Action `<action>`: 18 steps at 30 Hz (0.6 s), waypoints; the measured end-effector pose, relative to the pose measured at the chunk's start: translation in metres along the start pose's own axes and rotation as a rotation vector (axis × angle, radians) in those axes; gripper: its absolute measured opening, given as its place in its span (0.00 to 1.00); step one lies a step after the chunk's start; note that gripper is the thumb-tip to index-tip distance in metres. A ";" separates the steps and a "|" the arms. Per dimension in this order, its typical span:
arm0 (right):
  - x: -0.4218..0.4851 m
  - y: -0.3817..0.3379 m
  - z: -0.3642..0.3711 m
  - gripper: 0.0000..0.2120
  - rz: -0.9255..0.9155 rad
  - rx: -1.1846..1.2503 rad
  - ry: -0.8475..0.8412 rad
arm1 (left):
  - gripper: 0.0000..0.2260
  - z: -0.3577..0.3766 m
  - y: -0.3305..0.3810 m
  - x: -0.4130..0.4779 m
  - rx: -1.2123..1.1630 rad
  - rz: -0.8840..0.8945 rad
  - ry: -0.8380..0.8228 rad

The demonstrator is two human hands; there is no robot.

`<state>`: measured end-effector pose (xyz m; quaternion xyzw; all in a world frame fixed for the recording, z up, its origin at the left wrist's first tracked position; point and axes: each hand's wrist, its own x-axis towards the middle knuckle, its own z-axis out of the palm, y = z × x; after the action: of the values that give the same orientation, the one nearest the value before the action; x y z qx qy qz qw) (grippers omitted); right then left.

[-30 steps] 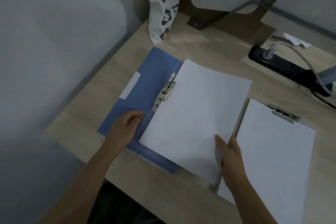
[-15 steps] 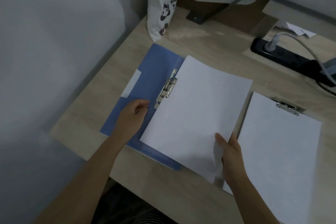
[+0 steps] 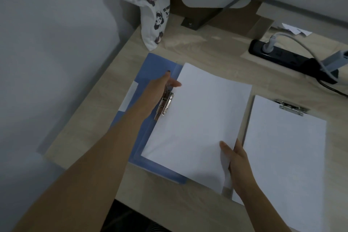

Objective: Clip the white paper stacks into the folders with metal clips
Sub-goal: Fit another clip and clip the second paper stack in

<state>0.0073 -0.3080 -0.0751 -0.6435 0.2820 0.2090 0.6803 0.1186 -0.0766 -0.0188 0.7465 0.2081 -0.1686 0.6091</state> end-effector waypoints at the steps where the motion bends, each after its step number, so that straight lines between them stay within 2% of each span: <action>1: 0.000 0.001 0.000 0.19 0.004 0.001 0.002 | 0.18 -0.002 -0.006 -0.005 0.006 0.012 -0.005; 5: 0.000 0.000 0.000 0.19 0.000 -0.003 0.000 | 0.10 -0.009 -0.031 -0.028 0.021 0.003 0.057; 8: 0.000 0.000 0.000 0.19 0.000 -0.001 -0.004 | 0.12 -0.014 -0.043 -0.037 0.035 -0.059 0.082; 12: 0.000 0.000 0.000 0.19 0.000 -0.008 0.002 | 0.10 -0.019 -0.040 -0.042 0.046 -0.169 -0.019; 18: 0.000 0.001 0.000 0.19 0.000 -0.002 0.001 | 0.13 -0.025 -0.039 -0.038 0.112 -0.283 -0.030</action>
<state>0.0071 -0.3079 -0.0759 -0.6444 0.2821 0.2088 0.6794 0.0660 -0.0499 -0.0274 0.7399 0.2924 -0.2752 0.5397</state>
